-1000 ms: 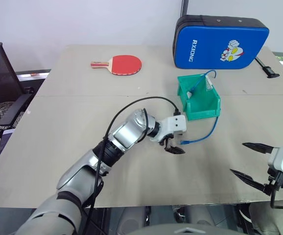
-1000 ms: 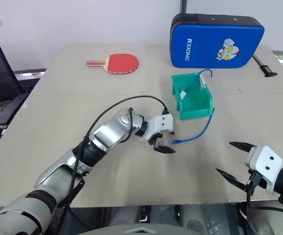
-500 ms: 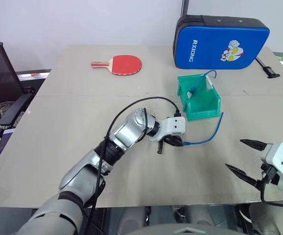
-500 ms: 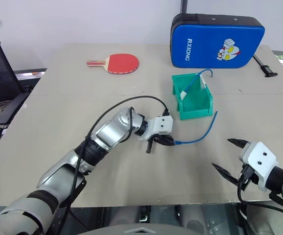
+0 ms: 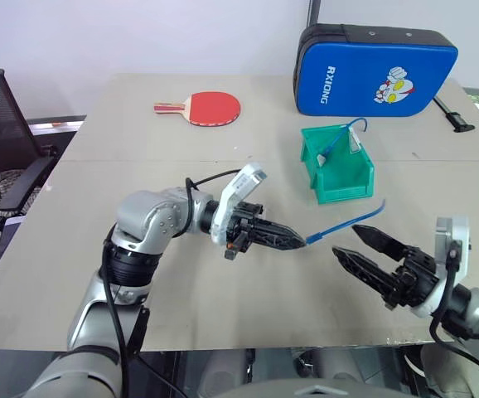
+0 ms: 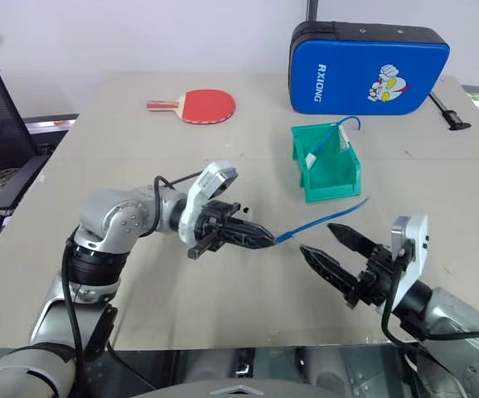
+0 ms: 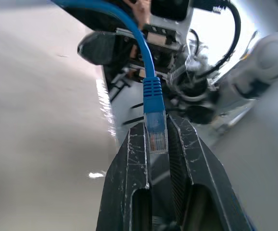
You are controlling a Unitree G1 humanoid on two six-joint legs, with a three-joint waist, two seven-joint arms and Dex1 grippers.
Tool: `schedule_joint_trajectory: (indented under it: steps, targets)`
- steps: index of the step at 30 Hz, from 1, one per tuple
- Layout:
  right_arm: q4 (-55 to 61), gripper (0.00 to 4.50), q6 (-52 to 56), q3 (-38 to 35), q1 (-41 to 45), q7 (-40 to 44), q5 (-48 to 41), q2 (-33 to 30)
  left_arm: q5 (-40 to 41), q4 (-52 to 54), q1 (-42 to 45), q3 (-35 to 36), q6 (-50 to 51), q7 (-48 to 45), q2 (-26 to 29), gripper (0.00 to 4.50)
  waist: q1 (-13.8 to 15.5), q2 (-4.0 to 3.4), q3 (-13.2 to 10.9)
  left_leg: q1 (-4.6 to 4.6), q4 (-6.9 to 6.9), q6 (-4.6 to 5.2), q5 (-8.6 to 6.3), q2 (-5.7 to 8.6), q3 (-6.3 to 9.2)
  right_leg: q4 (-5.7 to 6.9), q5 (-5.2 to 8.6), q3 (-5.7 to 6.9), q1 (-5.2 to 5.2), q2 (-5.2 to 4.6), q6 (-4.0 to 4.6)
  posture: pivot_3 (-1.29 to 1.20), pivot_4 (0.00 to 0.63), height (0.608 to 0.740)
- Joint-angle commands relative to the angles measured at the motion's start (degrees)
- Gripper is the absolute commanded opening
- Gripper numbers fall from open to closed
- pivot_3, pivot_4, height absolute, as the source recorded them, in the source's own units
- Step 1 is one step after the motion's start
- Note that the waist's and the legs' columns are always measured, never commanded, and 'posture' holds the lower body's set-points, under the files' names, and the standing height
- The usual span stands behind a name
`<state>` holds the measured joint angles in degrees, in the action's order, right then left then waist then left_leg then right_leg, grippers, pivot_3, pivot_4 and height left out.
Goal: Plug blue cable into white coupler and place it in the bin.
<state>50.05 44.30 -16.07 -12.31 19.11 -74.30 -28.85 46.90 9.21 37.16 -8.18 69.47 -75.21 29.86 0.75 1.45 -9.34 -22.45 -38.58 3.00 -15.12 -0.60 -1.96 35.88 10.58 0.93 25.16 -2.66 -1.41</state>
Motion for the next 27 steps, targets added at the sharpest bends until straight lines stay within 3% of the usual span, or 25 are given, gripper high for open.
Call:
schedule_joint_trajectory:
  steps: [1,11,16,18,24,26,27]
  targets:
    - [0.1,3.26,-1.3,2.8,2.6,-3.6,-6.4,-0.8,2.8,3.2,-0.7,1.4,-0.2,1.7,0.1,0.00,0.0,0.00,0.0,-0.01,0.00,0.00,0.00,0.02,0.00,0.00,0.00,-0.01,0.00,-0.01,0.00,0.00,0.150,0.731]
    - [-2.1,3.26,-1.8,8.4,6.5,-6.1,-10.0,-4.5,4.5,5.3,-2.3,0.9,-2.3,4.5,-0.1,0.00,0.0,0.00,0.0,-0.06,0.00,0.00,0.00,0.04,0.03,-0.01,0.00,-0.05,0.02,0.00,0.01,0.00,0.150,0.731]
    - [-2.5,1.13,-2.2,9.0,6.1,-5.9,-10.5,-5.5,4.5,5.7,-2.9,0.8,-3.1,4.9,0.1,0.00,0.0,0.00,0.0,-0.06,0.00,0.00,0.00,0.04,0.03,-0.01,0.00,-0.04,0.02,0.01,0.01,0.00,0.150,0.731]
    - [-2.6,0.09,-2.5,9.0,5.5,-5.4,-10.4,-5.8,4.2,5.8,-3.1,0.6,-3.9,5.1,0.2,0.00,0.0,0.00,0.0,-0.06,0.00,0.00,0.00,0.04,0.03,-0.01,0.00,-0.05,0.02,0.01,0.01,0.00,0.150,0.731]
    - [-2.8,0.04,-3.4,9.0,4.2,-3.5,-9.6,-6.6,3.4,5.4,-3.7,0.1,-6.0,5.9,0.5,0.00,0.0,0.00,0.0,-0.07,0.00,0.00,0.00,0.04,0.03,-0.01,0.00,-0.05,0.02,0.00,0.01,0.00,0.150,0.731]
    - [-3.1,0.00,-3.8,9.0,4.0,-2.9,-8.9,-6.5,2.1,5.3,-4.0,0.1,-8.0,6.3,0.9,0.98,0.0,0.00,0.0,-0.06,0.00,0.00,0.00,0.04,0.03,-0.01,0.00,-0.05,0.02,0.00,0.01,0.00,0.150,0.731]
    - [-3.3,0.00,-4.0,9.0,3.9,-2.6,-8.3,-6.5,1.1,5.3,-4.3,0.4,-9.5,6.9,1.2,1.25,0.0,0.00,0.0,-0.06,0.00,0.00,0.00,0.04,0.03,-0.01,0.00,-0.05,0.02,0.01,0.01,0.00,0.150,0.731]
